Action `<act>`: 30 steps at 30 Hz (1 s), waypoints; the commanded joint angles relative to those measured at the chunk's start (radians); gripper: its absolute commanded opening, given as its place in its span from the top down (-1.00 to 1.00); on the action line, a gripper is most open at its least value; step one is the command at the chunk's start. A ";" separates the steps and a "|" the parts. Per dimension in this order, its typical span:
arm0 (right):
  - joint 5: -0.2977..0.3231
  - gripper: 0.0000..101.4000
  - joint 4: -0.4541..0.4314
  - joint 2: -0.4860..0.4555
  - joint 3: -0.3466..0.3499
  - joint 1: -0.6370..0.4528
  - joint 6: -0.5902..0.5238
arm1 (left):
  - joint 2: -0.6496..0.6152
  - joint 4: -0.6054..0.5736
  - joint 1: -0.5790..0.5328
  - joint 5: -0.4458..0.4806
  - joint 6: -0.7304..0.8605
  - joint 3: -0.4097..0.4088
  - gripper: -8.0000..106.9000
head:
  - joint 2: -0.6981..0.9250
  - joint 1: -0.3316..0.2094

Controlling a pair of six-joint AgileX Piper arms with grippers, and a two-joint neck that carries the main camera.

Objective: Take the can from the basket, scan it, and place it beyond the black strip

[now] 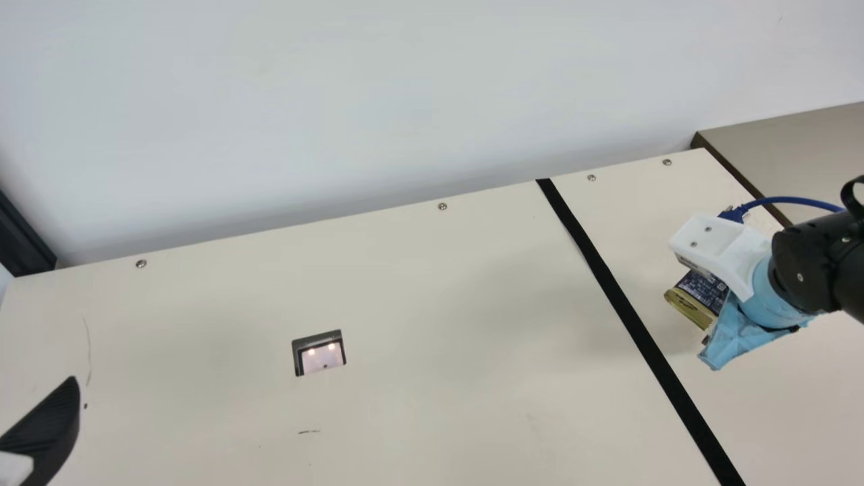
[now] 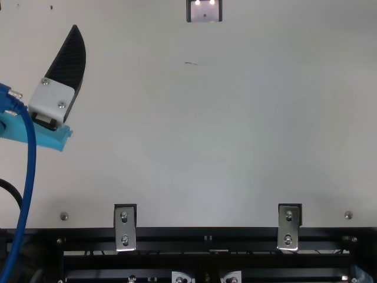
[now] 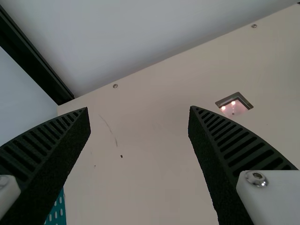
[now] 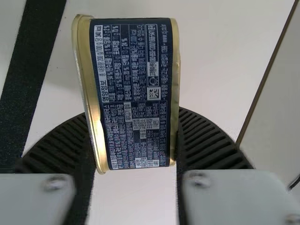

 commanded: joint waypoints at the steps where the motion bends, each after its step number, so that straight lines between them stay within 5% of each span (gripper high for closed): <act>1: 0.002 -1.00 -0.007 0.002 0.000 -0.004 0.014 | 0.000 0.000 0.000 0.000 0.000 0.000 -0.71 | -0.016 -0.038; 9: -0.008 -1.00 0.014 0.008 -0.037 -0.016 0.071 | 0.000 0.000 0.000 0.000 0.000 0.000 -0.71 | -0.016 -0.038; 20: -0.014 -1.00 0.259 -0.025 -0.144 0.045 0.096 | 0.000 0.000 0.000 0.000 0.000 0.000 -0.71 | -0.016 -0.038; 30: -0.078 -1.00 0.410 -0.083 -0.144 0.146 0.146 | 0.000 0.000 0.000 0.000 0.000 0.000 -0.71 | 0.016 -0.035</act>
